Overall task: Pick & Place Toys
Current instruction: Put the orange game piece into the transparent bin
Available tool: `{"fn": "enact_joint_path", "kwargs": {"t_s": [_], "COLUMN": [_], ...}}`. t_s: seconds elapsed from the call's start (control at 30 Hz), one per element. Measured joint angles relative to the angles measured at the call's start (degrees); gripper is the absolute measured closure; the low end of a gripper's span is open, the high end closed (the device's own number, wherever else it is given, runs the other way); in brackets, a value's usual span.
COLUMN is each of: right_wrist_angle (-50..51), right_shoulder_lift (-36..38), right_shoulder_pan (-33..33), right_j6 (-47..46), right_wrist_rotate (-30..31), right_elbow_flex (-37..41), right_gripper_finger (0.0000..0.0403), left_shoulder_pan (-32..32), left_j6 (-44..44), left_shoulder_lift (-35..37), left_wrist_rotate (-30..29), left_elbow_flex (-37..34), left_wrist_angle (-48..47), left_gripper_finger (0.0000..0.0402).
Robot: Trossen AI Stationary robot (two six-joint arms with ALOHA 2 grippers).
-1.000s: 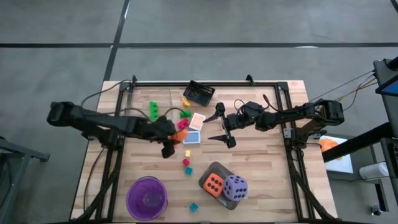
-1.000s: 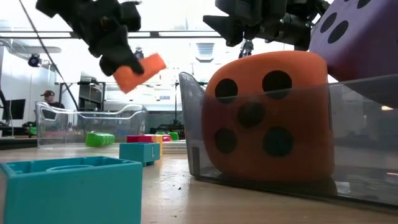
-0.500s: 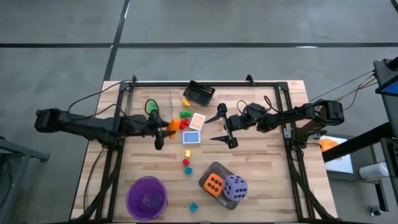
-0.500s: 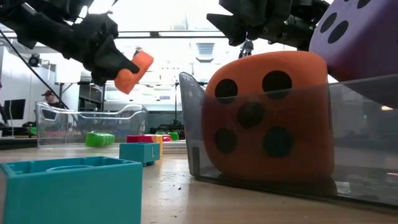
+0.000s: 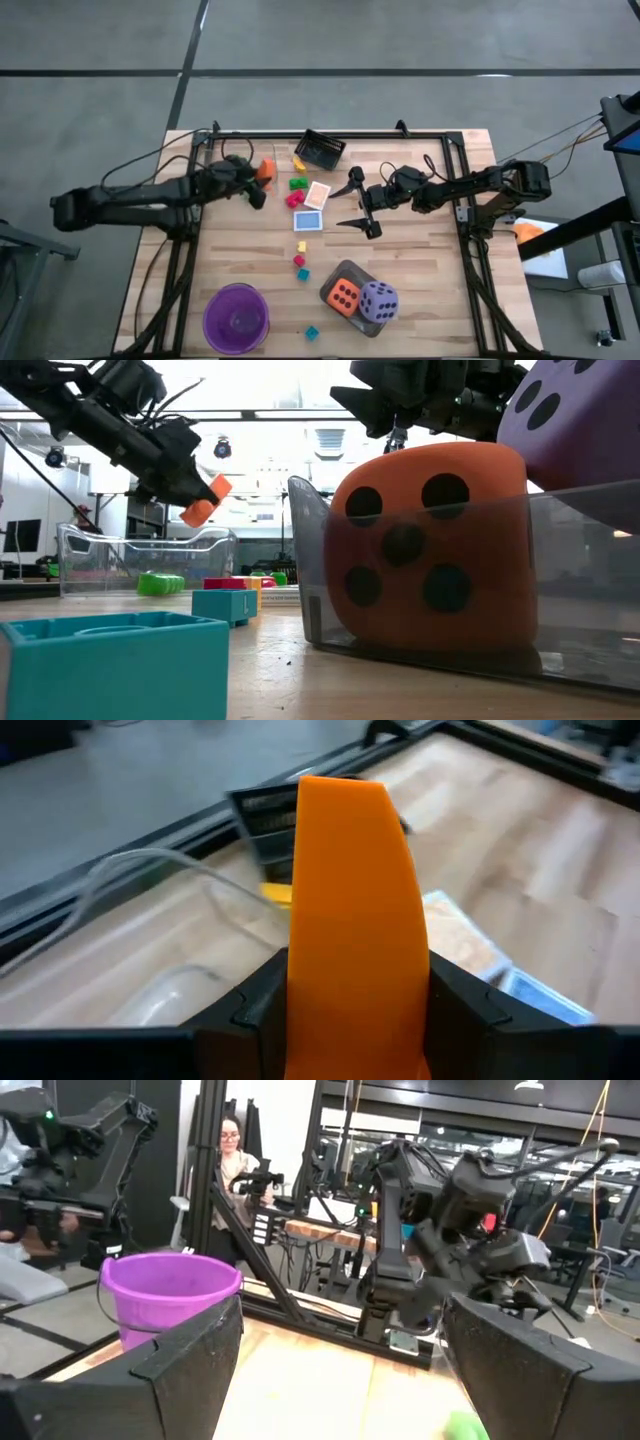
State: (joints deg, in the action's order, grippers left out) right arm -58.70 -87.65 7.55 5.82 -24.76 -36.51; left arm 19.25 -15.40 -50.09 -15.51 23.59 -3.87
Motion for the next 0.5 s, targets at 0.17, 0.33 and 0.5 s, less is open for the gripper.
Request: {"fn": "enact_joint_path", "kwargs": {"t_s": [0.17,0.33,0.5], "right_wrist_angle": [-0.1,-0.1,-0.5], "right_shoulder_lift": [-0.1,-0.1,-0.1], "right_shoulder_pan": [0.0,0.0,0.0], "right_j6": [0.0,0.0,0.0], "right_wrist_rotate": [0.0,0.0,0.0], "right_elbow_flex": [0.0,0.0,0.0], "right_gripper_finger": [0.0064,0.0064,0.0064], "left_shoulder_pan": [3.7,7.5,9.5], "left_j6": [0.0,0.2,0.2], "left_shoulder_lift": [0.0,0.0,-0.4], "left_wrist_rotate": [-2.9,-4.8,-4.3], "left_elbow_flex": [0.0,-0.1,-1.2], "left_wrist_angle": [-1.1,-3.7,-3.8], "left_gripper_finger": [0.0242,0.0242,0.0242]}}
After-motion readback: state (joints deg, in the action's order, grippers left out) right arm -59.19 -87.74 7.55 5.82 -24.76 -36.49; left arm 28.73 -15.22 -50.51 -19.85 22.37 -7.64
